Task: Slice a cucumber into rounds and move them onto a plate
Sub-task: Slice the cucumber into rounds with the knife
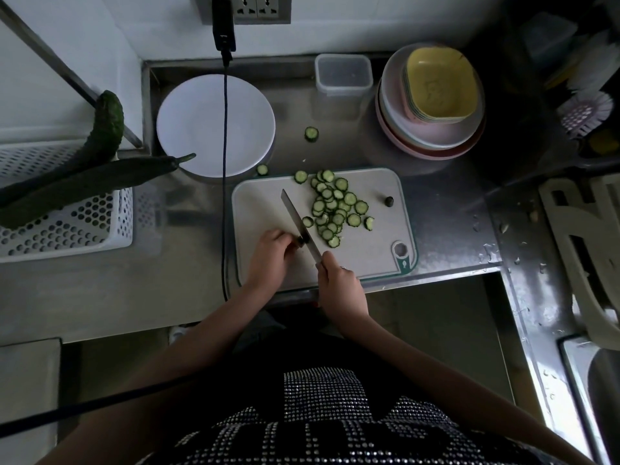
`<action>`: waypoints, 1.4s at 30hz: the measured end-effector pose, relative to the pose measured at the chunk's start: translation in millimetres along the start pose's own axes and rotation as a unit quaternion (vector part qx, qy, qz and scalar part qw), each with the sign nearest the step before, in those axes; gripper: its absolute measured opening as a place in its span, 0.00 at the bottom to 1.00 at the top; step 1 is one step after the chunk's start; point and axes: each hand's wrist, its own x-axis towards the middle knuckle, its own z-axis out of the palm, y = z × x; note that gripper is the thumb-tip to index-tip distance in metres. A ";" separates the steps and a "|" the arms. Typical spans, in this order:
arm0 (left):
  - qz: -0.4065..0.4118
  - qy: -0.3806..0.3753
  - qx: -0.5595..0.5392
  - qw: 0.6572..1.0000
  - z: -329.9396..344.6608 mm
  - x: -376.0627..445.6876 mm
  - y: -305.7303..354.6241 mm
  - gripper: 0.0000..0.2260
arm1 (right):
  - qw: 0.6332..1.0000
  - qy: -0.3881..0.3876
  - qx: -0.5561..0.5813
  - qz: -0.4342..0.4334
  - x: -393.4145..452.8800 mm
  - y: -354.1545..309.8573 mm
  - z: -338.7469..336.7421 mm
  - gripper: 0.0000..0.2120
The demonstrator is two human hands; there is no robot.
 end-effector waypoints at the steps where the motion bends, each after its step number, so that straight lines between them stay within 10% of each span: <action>1: 0.000 0.001 -0.002 1.000 -0.2 0.3 0.0 0.12 | 1.000 0.000 0.000 -0.002 -0.2 0.3 -0.2 0.06; 30: 0.019 -0.018 -0.001 1.000 -3.5 1.4 2.3 0.06 | 0.997 -0.008 -0.073 -0.003 10.2 4.9 -4.0 0.07; 39: 0.162 0.156 0.025 0.974 -31.0 -14.9 18.6 0.02 | 0.966 0.125 -0.222 -0.033 15.8 16.4 -40.4 0.15; 42: 0.250 0.095 0.097 0.959 -30.7 -18.4 27.9 0.11 | 0.940 0.173 -0.294 -0.027 21.2 17.8 -44.3 0.30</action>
